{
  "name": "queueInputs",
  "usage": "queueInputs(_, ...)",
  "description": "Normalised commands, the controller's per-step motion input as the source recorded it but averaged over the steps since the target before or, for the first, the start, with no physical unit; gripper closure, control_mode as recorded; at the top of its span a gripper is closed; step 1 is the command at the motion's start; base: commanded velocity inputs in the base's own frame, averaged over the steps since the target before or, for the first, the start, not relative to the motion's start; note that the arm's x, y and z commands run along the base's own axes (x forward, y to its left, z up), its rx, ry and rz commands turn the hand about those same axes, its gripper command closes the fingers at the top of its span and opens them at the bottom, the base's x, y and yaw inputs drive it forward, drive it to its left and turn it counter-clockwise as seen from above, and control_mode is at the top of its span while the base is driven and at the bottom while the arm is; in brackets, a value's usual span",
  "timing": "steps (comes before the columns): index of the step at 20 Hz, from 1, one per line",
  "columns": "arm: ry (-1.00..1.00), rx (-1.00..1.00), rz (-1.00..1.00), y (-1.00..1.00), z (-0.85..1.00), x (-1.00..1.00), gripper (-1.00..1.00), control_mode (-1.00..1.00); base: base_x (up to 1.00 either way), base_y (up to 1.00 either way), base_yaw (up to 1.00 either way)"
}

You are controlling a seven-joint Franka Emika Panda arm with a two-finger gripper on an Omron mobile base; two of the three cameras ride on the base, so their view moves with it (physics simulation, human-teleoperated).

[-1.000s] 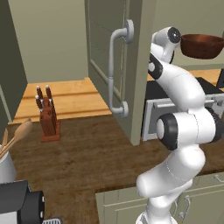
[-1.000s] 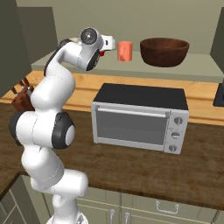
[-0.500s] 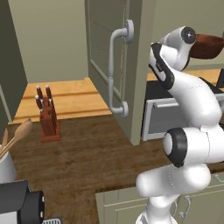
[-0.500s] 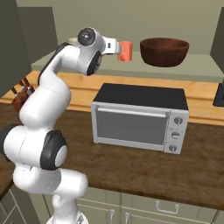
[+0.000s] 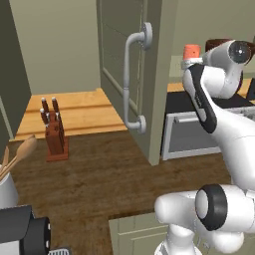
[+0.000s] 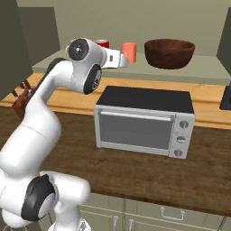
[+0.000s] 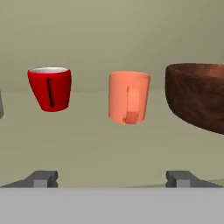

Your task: Gather all objects into one cabinet and sort the glasses and bowls to opposite sides.

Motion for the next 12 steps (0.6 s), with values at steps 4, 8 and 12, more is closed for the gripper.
queueInputs(4, 0.00, 0.00, -0.08, -0.34, 0.00, -1.00, -1.00, -1.00, 0.00, 0.00, 0.00)
queueInputs(8, 0.00, 0.00, -0.08, -0.39, 0.00, -1.00, -1.00, -1.00, 0.00, 0.00, 0.00)
queueInputs(12, 0.00, 0.00, -0.09, -0.44, 0.00, -1.00, -1.00, -1.00, 0.00, 0.00, 0.00)
